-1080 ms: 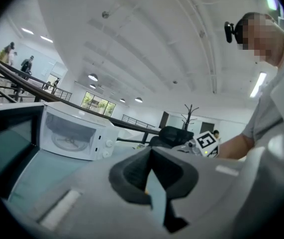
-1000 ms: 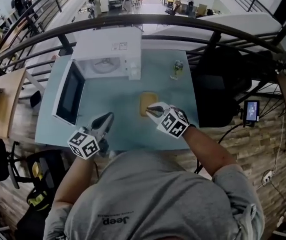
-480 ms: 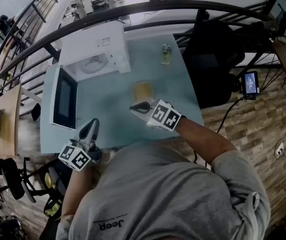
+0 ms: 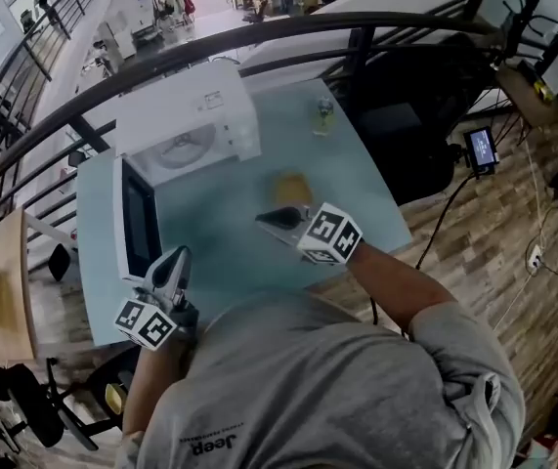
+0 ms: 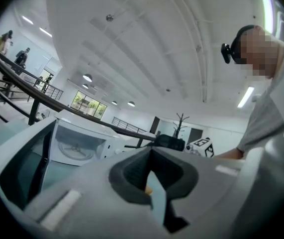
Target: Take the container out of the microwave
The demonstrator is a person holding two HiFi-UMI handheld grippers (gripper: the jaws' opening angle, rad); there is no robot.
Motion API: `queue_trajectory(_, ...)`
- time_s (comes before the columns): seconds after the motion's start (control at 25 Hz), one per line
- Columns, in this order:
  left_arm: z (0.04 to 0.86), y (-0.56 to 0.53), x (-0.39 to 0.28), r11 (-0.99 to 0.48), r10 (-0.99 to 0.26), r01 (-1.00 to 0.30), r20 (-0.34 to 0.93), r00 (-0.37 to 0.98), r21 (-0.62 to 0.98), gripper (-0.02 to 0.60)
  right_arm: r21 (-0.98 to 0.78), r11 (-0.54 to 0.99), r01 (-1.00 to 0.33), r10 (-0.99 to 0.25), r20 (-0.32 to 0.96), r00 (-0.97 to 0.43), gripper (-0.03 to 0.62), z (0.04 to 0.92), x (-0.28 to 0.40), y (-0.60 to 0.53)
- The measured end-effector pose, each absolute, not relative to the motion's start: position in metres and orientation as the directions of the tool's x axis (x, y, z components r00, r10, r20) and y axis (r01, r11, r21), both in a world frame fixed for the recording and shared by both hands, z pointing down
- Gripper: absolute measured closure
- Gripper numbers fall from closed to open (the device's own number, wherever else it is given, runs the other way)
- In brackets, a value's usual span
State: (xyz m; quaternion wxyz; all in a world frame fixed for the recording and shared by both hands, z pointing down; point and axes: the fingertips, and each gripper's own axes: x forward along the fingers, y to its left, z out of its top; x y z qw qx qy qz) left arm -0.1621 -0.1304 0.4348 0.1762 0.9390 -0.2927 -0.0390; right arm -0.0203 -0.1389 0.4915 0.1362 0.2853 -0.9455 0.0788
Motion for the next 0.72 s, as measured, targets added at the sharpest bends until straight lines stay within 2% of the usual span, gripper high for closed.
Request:
queue_trajectory(0.16,0.430,-0.142,-0.194,-0.798,-0.524,-0.499,0.019,0.851,0.339,0.554,-0.100,0.796,-0.597,-0.553,0.281,-0.785,0.591,0.482,-0.053,-0.153)
queue_trajectory(0.36,0.434,-0.152,-0.202,-0.813,-0.506,-0.486,0.023,0.862,0.320,0.554,-0.155,0.775,-0.613,-0.565,0.267,-0.781,0.589,0.479,-0.065,-0.165)
queue_trajectory(0.72,0.442,-0.162,-0.159,-0.763,-0.561,-0.507,-0.022,0.828,0.401,0.554,-0.136,0.782,-0.609,-0.538,0.347,-0.768,0.589,0.491,0.000,-0.154)
